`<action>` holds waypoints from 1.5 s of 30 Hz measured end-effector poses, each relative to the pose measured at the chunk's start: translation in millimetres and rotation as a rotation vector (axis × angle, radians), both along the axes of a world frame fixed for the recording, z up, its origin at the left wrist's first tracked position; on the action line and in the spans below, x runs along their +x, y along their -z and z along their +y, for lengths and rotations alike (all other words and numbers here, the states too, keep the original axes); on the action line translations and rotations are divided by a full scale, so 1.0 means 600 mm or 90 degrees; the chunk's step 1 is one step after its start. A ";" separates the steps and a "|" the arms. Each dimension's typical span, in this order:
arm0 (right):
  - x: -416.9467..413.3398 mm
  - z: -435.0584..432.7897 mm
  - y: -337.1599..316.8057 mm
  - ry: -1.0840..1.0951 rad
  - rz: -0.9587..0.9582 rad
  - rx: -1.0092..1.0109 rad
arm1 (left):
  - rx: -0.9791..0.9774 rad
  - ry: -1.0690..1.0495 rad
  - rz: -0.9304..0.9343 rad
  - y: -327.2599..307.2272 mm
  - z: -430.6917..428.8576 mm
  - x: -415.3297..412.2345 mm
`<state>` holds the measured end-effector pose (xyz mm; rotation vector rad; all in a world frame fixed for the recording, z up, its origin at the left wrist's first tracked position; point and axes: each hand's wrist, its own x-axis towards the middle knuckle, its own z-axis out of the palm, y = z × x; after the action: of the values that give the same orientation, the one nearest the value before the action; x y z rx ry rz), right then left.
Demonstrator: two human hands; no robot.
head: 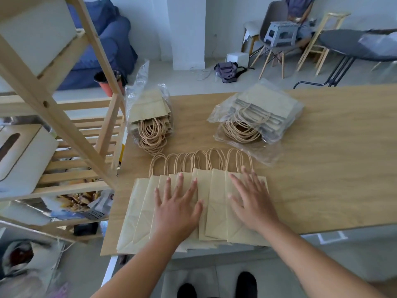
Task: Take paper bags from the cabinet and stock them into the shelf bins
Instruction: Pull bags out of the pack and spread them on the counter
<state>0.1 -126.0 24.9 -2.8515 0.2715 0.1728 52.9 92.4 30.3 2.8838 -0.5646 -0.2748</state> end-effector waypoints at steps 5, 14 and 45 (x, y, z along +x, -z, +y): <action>-0.011 0.036 0.031 -0.068 0.020 -0.044 | 0.042 -0.018 0.005 0.032 0.021 0.007; -0.026 -0.019 0.039 -0.077 0.019 -0.097 | 0.020 -0.031 -0.021 0.041 0.016 0.007; -0.023 -0.019 0.042 -0.068 0.004 -0.104 | -0.018 -0.203 0.046 0.040 0.074 0.003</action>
<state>-13.6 -137.4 -0.3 -3.0300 0.1391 0.1895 54.5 137.0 6.3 2.8644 -0.0910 -0.3157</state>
